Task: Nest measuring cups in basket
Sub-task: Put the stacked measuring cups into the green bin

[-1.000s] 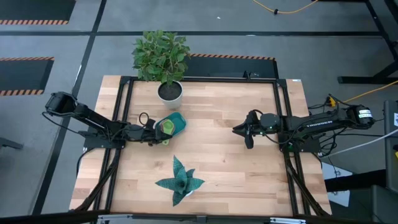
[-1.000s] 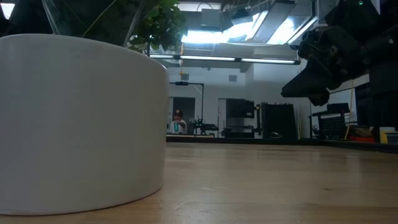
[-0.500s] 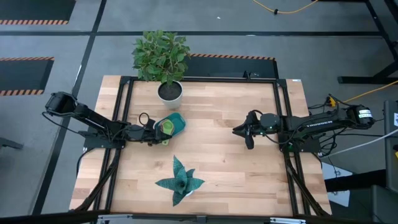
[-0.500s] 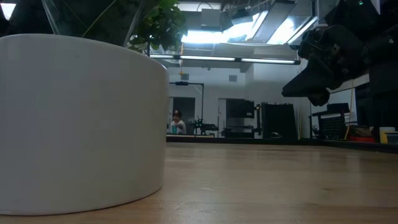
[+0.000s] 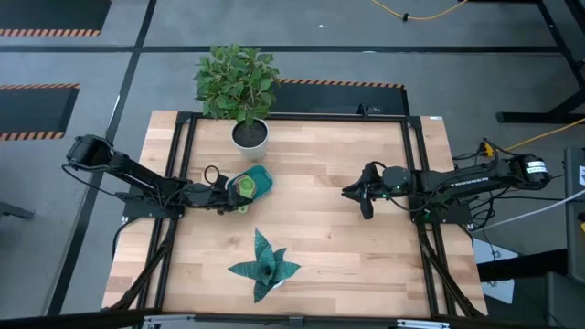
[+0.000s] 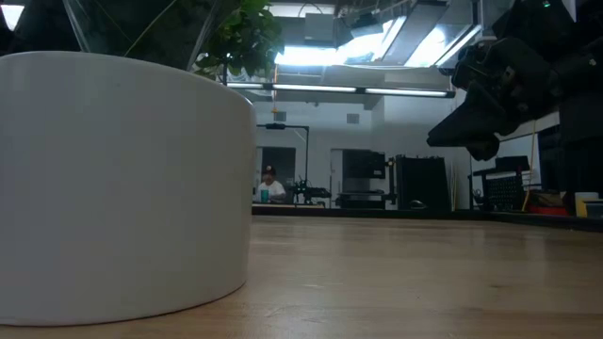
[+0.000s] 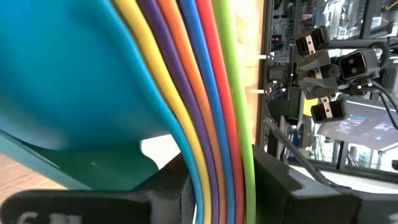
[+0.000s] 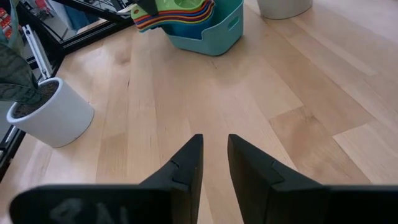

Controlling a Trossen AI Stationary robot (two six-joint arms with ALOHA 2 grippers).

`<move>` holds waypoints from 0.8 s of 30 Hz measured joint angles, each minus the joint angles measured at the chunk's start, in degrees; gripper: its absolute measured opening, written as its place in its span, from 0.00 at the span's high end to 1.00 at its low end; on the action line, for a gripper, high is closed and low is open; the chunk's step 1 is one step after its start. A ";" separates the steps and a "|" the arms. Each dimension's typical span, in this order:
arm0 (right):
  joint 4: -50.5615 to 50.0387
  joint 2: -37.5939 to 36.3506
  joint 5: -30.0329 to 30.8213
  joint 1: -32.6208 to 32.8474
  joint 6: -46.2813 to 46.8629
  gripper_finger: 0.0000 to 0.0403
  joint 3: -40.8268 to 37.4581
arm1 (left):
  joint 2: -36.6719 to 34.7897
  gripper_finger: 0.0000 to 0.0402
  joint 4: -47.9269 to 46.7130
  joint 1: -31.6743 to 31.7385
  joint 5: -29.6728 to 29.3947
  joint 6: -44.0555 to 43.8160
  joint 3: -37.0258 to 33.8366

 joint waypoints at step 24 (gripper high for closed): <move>0.00 -0.01 0.02 0.00 0.00 0.80 0.01 | -0.02 0.61 -0.57 0.00 0.02 -10.23 0.00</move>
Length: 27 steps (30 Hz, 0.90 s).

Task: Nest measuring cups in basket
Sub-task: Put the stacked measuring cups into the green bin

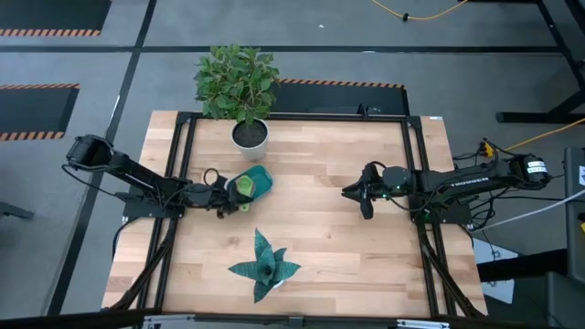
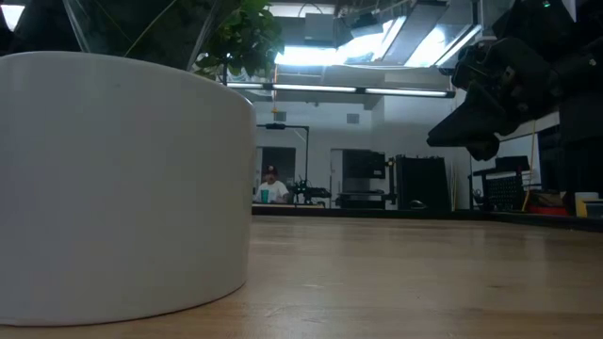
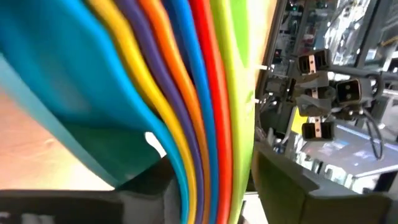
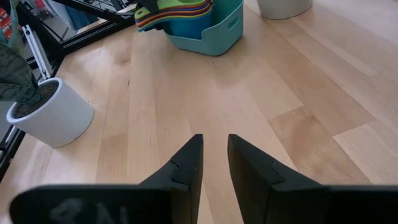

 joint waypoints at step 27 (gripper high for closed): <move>0.00 0.01 0.00 0.02 -0.01 0.80 0.01 | -2.43 0.50 0.69 0.00 7.17 -8.32 0.00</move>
